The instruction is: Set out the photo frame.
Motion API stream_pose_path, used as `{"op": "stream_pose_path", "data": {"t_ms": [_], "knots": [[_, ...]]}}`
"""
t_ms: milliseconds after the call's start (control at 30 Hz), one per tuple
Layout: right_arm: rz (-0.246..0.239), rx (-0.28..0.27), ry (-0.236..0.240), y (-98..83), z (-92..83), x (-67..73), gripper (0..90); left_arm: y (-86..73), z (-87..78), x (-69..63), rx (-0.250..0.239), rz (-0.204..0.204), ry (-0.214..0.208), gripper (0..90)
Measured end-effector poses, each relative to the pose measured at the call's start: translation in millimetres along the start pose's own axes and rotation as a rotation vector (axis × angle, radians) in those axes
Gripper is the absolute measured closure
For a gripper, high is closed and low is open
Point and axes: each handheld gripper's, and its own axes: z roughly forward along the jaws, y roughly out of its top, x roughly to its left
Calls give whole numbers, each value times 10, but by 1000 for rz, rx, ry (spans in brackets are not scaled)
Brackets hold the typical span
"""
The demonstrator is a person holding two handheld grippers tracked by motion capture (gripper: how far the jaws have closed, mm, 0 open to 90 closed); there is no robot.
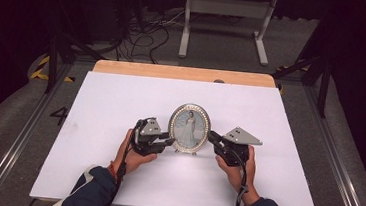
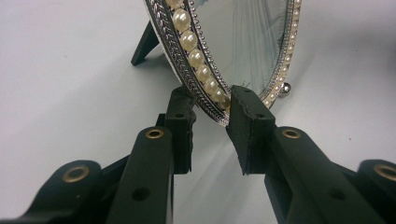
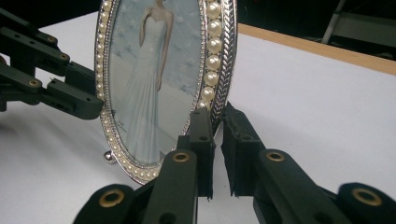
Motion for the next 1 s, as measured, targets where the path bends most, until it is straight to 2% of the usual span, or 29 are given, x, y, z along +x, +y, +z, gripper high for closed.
{"op": "stream_pose_path", "data": {"t_ms": [233,600,700,767,933,1000], "knots": [[-26,14,-10,-18,4,16,828,11,0,4,-2,7,1,702],[-29,38,4,-48,12,3,813,21,-16,6,-9,27,7,689],[-52,54,4,-50,13,17,798,48,-67,-14,-9,87,55,693],[-75,66,3,-38,3,22,771,58,-107,-28,-10,109,65,687],[-91,81,-4,-26,-24,14,699,49,-168,-18,-8,115,71,672],[-93,88,7,-21,-28,15,658,48,-170,-23,1,125,75,647]]}}
